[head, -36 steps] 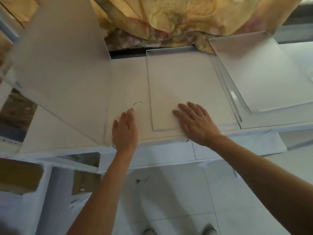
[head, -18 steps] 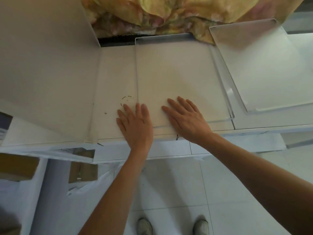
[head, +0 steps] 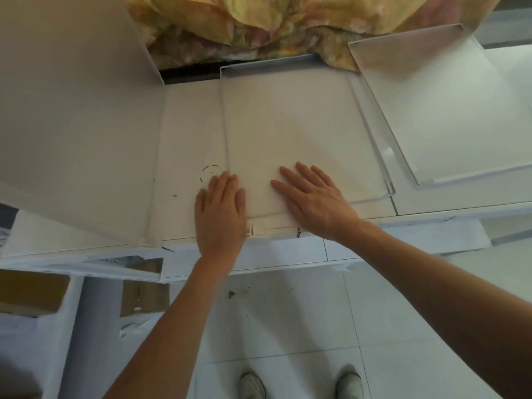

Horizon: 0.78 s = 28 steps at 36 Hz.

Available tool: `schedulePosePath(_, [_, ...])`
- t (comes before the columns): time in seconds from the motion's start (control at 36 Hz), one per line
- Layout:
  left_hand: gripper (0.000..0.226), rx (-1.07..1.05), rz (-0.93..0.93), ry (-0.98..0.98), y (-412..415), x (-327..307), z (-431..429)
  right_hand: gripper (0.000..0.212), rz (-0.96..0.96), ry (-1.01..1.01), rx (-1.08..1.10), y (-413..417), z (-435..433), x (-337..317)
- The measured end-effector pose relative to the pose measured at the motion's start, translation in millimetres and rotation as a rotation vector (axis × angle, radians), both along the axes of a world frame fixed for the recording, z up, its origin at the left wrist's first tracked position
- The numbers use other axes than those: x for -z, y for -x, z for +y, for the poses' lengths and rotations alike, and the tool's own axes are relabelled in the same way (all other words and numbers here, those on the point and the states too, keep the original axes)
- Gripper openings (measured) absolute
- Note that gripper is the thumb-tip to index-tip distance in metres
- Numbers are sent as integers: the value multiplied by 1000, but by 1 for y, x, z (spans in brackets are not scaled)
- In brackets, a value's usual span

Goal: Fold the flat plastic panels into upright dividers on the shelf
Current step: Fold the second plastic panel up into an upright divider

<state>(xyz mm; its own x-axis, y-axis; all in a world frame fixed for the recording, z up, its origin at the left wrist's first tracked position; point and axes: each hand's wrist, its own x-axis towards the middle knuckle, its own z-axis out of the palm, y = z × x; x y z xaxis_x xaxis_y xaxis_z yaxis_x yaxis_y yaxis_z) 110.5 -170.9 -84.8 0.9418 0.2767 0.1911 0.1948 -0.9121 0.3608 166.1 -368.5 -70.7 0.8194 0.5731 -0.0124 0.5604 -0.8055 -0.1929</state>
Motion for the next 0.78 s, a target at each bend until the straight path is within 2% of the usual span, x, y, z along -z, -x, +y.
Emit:
schedulePosePath(0.08, [43, -49, 31, -85, -3, 5, -4, 48, -24, -28, 6, 1, 0, 2])
schedulePosePath(0.22, [41, 24, 34, -158, -6, 2, 6, 52, 22, -3, -2, 1, 1, -2])
schedulePosePath(0.44, [40, 13, 2, -141, -10, -1, 10, 80, 79, 74, 23, 4, 6, -5])
schedulePosePath(0.61, [47, -1, 106, -145, -13, 0, 12, 115, 210, 112, 124, 23, 47, -17])
schedulePosePath(0.78, [48, -7, 118, -115, -17, 1, 13, 121, 205, 108, 142, 31, 62, -10])
